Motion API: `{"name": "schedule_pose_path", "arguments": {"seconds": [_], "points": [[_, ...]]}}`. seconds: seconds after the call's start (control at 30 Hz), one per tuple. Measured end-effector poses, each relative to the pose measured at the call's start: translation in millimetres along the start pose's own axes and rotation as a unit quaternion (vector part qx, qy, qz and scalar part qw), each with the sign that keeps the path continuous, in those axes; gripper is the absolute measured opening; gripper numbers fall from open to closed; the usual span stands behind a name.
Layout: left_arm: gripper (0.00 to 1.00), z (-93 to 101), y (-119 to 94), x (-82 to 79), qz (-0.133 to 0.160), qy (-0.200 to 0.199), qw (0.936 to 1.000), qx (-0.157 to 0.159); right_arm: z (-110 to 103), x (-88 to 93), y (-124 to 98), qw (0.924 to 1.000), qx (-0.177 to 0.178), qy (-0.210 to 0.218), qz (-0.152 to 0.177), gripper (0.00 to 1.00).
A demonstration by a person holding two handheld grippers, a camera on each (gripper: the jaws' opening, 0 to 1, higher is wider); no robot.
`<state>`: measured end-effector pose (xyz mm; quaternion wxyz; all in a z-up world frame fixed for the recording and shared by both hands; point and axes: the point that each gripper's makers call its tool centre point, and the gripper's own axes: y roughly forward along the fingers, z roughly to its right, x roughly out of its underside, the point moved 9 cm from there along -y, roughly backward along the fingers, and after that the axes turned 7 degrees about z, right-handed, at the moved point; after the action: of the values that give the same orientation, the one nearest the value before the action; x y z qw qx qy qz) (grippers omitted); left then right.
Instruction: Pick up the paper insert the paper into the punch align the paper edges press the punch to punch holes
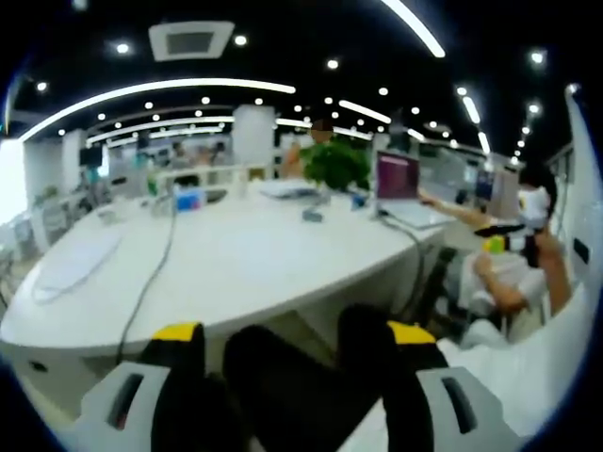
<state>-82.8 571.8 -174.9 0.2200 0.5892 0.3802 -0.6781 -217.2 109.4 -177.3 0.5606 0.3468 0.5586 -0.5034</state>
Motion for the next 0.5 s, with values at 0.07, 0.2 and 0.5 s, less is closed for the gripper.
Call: {"name": "schedule_pose_path", "arguments": {"seconds": [0.07, 0.2, 0.5], "points": [[0.77, -0.1, 0.6, 0.1, 0.000, -0.001, 1.0000, 0.000, -4.1, -0.8, -0.6, 0.9999, 0.005, -0.009, 0.013, 0.44], [0.77, -0.1, 0.8, 0.7, -0.002, -0.002, 1.0000, 0.000, 0.3, 2.0, 1.8, 0.9996, 0.021, 0.019, -0.011, 0.55], [0.77, 0.4, -0.3, 0.9, 0.000, 0.000, 1.0000, 0.000, -2.5, 4.5, 2.3, 0.9993, 0.023, 0.015, -0.024, 0.59]]}}
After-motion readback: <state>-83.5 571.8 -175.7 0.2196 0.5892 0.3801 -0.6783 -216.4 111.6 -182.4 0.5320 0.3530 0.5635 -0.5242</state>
